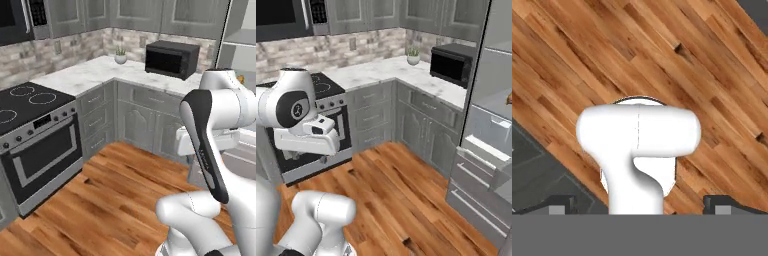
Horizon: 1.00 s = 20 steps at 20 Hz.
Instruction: Gather the lime and eggplant from the fridge and place them on a tray on the dining counter. Then gather the chicken drumsticks from the fridge and place them on the other tray.
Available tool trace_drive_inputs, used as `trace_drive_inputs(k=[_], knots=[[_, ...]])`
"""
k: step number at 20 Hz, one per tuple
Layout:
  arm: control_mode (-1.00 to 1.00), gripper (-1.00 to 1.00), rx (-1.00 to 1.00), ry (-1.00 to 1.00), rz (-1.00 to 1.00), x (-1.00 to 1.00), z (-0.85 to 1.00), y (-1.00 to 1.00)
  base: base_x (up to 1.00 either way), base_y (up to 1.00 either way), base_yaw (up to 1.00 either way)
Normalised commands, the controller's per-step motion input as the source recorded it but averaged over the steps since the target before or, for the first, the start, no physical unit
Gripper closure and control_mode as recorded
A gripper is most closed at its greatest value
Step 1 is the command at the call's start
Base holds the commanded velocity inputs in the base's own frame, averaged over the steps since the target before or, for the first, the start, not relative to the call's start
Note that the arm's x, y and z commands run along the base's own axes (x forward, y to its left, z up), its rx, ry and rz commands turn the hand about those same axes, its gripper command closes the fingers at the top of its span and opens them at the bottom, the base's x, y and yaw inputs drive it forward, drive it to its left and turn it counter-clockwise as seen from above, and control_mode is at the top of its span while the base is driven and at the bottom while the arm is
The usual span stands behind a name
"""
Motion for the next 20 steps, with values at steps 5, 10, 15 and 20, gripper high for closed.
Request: trace_drive_inputs(k=[5,10,15,20], knots=[[1.00,-1.00,0.00,0.00,0.00,0.00,0.00,0.00,0.44,0.17,-0.68],[1.00,-1.00,0.00,0.00,0.00,0.00,0.00,0.00,0.53,0.21,-0.65],[1.00,-1.00,0.00,0.00,0.00,0.00,0.00,0.00,0.67,0.35,-0.54],[1.00,-1.00,0.00,0.00,0.00,0.00,0.00,0.00,0.79,0.32,-0.35]])
